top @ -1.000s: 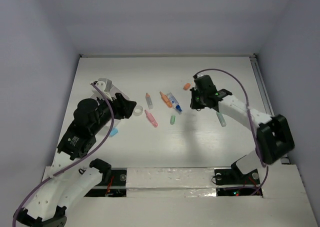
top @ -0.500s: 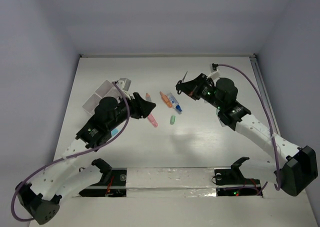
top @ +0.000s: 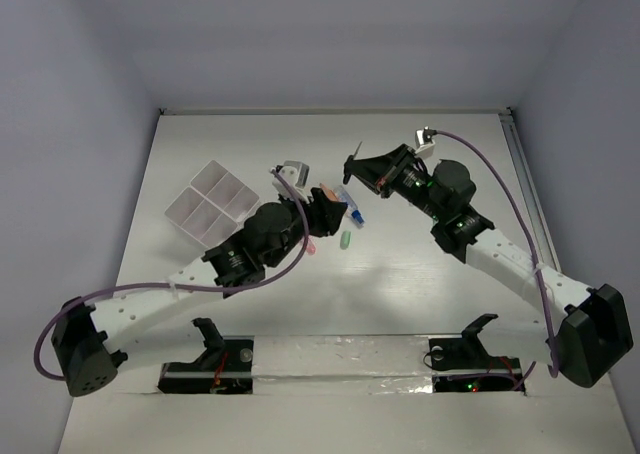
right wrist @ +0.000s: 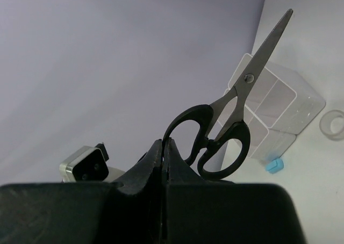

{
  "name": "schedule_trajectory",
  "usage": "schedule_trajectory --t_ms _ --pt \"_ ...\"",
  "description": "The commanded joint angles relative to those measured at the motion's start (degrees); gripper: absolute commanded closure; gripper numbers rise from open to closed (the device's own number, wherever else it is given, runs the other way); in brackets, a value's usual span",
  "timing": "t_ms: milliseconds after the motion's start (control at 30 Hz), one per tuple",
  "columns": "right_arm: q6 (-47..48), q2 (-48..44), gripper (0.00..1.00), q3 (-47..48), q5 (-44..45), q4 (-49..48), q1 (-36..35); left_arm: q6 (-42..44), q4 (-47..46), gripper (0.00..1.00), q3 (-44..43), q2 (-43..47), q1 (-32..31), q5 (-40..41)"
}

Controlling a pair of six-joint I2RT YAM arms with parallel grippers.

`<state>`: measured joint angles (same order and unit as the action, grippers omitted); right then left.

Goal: Sort the stationery into containers
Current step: Place the scissors in the storage box.

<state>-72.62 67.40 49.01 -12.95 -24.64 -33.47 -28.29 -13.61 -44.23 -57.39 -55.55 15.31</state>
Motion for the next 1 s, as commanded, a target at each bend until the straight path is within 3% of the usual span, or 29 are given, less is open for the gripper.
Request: schedule_trajectory --t_ms 0,433,967 --pt "-2.4 0.1 1.00 -0.1 -1.3 -5.6 -0.5 4.6 -5.1 0.57 -5.1 -2.9 -1.4 8.0" --pt "-4.1 0.6 1.00 -1.2 -2.5 -6.2 -0.5 13.5 -9.9 0.56 -7.5 -6.8 -3.5 15.8" --pt "-8.3 3.0 1.00 -1.9 -6.5 -11.8 -0.5 18.2 -12.1 0.60 -10.3 -10.0 -4.7 14.0"
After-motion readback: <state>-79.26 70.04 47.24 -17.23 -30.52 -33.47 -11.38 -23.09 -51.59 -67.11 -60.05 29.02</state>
